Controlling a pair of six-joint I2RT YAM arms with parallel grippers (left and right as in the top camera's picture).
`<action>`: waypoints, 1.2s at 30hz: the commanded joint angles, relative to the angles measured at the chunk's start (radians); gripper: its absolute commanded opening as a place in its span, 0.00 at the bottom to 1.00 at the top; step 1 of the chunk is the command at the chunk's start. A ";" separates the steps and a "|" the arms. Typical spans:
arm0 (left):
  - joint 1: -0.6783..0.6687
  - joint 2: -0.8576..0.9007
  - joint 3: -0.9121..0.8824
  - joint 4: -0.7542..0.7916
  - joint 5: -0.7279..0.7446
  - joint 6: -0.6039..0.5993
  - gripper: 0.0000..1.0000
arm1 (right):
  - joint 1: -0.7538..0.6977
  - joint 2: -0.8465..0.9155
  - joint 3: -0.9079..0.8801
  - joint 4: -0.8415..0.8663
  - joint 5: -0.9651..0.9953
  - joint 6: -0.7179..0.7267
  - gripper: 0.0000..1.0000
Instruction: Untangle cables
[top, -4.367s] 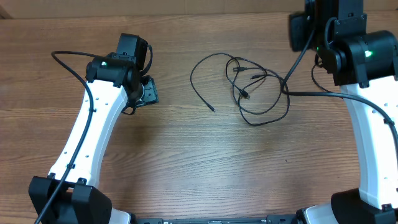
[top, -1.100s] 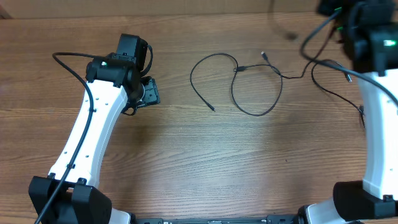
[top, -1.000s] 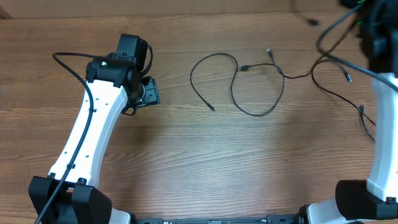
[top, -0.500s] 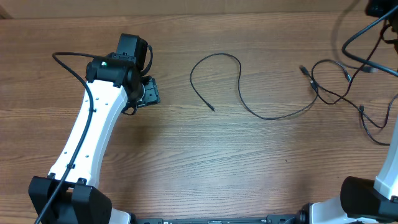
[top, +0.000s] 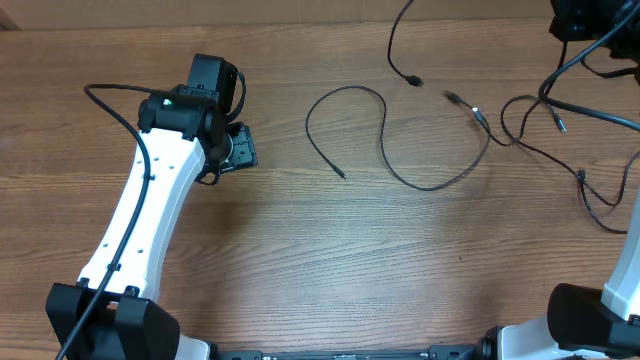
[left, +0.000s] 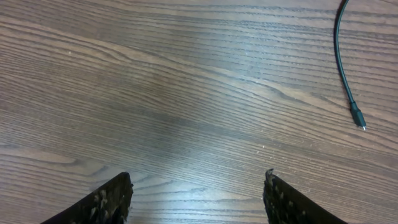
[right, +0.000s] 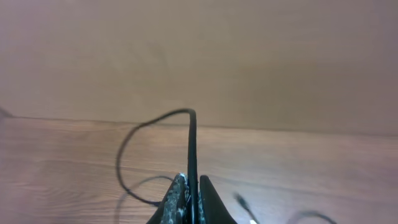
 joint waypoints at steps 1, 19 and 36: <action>-0.001 -0.012 -0.008 0.003 0.002 -0.006 0.68 | -0.011 -0.016 0.022 -0.037 0.258 -0.005 0.04; -0.001 -0.012 -0.008 0.007 0.002 -0.006 0.68 | -0.003 0.000 0.022 -0.222 0.024 -0.084 0.04; -0.001 -0.012 -0.008 0.007 0.001 -0.003 0.68 | -0.061 -0.116 0.023 0.103 -0.088 0.050 0.04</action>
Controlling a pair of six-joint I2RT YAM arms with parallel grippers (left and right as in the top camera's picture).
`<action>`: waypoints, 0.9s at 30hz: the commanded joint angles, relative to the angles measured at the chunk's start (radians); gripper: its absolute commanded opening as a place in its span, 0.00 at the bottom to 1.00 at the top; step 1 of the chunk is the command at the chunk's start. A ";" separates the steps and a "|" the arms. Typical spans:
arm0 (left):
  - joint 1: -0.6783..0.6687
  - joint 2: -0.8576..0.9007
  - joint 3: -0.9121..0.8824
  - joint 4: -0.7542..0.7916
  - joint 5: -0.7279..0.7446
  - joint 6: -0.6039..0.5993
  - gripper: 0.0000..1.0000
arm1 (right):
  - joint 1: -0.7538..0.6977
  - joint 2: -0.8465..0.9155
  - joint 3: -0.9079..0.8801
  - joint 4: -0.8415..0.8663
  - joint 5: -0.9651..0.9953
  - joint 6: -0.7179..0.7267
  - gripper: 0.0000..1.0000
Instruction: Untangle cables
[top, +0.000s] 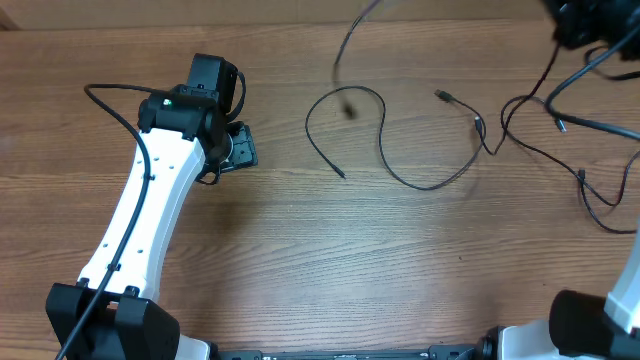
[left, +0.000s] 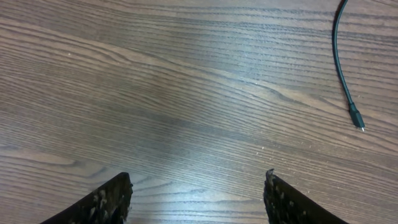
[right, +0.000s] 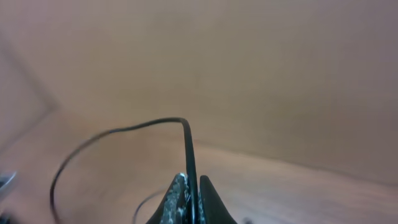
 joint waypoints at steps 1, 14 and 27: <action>-0.001 -0.012 -0.008 0.003 0.001 -0.003 0.68 | -0.021 -0.084 0.021 0.034 0.175 0.115 0.04; -0.001 -0.011 -0.008 0.011 0.002 -0.003 0.68 | -0.021 -0.138 0.021 0.217 0.654 0.114 0.04; -0.001 -0.011 -0.008 -0.001 0.002 -0.003 0.68 | -0.090 0.121 0.020 0.060 1.272 0.268 0.04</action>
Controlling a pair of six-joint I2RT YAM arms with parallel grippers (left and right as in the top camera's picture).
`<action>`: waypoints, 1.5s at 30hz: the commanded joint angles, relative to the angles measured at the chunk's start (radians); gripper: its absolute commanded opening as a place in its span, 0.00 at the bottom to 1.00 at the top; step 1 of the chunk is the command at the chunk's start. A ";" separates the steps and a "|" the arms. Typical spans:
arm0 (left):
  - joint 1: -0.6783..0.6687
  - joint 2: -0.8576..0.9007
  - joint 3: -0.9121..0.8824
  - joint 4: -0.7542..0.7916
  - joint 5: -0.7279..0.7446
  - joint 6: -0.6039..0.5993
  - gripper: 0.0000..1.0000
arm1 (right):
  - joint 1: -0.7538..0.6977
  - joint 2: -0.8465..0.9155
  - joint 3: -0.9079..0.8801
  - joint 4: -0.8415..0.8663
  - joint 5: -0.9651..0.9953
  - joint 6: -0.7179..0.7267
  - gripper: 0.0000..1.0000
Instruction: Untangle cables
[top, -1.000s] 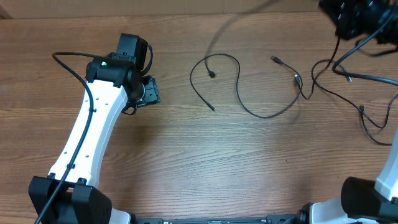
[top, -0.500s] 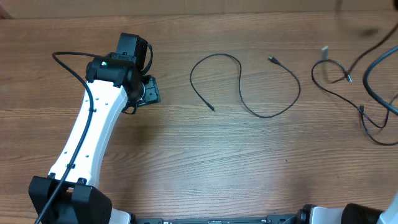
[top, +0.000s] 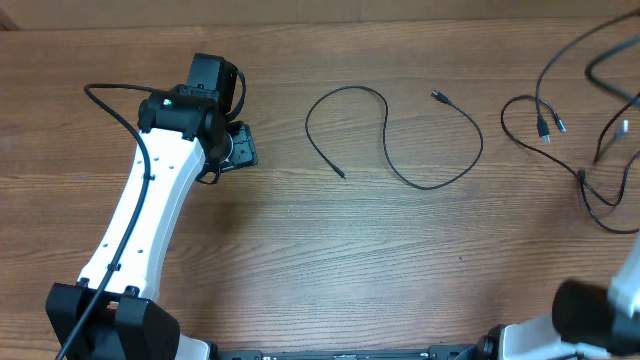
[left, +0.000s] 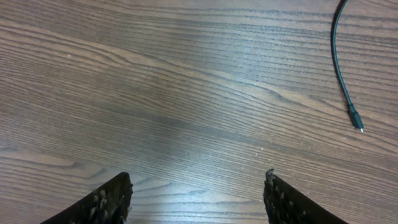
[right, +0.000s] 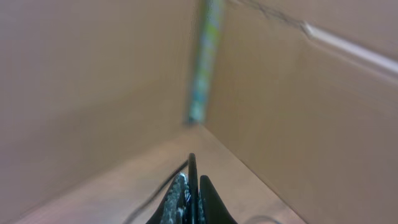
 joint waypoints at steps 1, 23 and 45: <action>-0.001 -0.011 -0.008 -0.004 0.002 -0.003 0.68 | -0.047 0.047 0.011 -0.022 0.195 0.144 0.04; -0.001 -0.012 -0.008 -0.008 0.003 -0.003 0.68 | -0.265 0.155 0.010 -0.315 -0.303 0.347 0.62; -0.001 -0.011 -0.008 0.000 0.006 -0.003 0.69 | -0.013 0.226 -0.017 -0.600 -0.814 0.031 1.00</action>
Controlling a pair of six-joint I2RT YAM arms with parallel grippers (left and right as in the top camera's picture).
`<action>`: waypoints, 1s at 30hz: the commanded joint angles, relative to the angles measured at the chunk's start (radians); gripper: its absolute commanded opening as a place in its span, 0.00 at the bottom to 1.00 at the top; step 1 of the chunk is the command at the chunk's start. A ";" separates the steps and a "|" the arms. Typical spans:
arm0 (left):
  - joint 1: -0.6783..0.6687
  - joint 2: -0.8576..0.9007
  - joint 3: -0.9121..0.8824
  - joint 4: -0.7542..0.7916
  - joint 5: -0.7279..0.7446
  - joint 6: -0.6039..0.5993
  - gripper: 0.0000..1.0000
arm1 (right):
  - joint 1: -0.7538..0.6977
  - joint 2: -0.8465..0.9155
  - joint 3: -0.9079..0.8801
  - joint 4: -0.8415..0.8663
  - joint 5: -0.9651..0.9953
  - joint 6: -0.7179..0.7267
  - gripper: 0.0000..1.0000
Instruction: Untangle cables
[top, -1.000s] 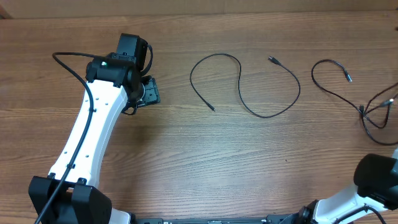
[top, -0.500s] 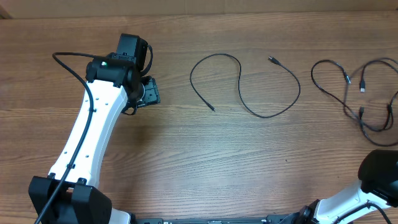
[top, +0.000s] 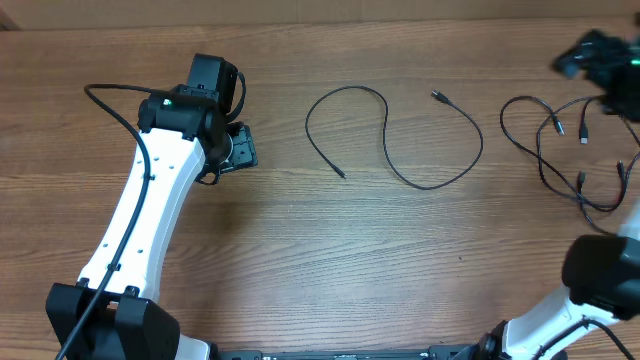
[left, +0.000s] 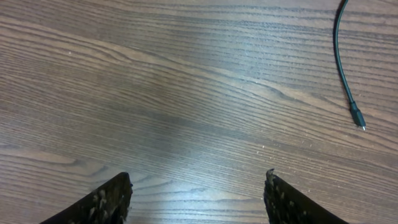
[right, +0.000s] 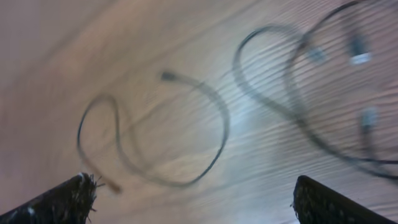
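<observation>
One thin black cable (top: 400, 135) lies alone mid-table in an S-shaped curve; its plug end (left: 357, 116) shows in the left wrist view, and the blurred right wrist view sees the cable (right: 186, 124) too. A tangle of black cables (top: 565, 150) lies at the right edge, also seen as cable loops (right: 323, 93) by the right wrist. My right gripper (top: 600, 55) hovers at the far right above the tangle, open and empty. My left gripper (top: 235, 145) is open over bare wood, left of the lone cable.
The left arm (top: 150, 220) stretches from the near left corner across the wooden table (top: 300, 270). The right arm's base (top: 600, 290) sits at the near right. A cardboard wall borders the far edge.
My right gripper has opened and let go of the cable it pinched. The cables at the right now lie gathered in a heap on the table. The left arm is unchanged.
My right gripper was shut on a black cable, lifted at the far right, while other cables crossed the S-shaped one. Later the held cable had swung away and the S-shaped cable lay free. Now the gripper is open and the cable dropped at right.
</observation>
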 joint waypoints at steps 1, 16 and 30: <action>-0.001 -0.011 -0.008 0.005 0.006 -0.003 0.69 | 0.084 0.047 -0.032 -0.003 -0.035 -0.045 1.00; -0.001 -0.012 -0.008 0.004 0.006 -0.003 0.69 | 0.458 0.168 -0.311 0.332 0.029 -0.144 1.00; -0.001 -0.011 -0.008 0.003 0.009 -0.003 0.69 | 0.611 0.170 -0.697 0.873 0.158 -0.082 0.91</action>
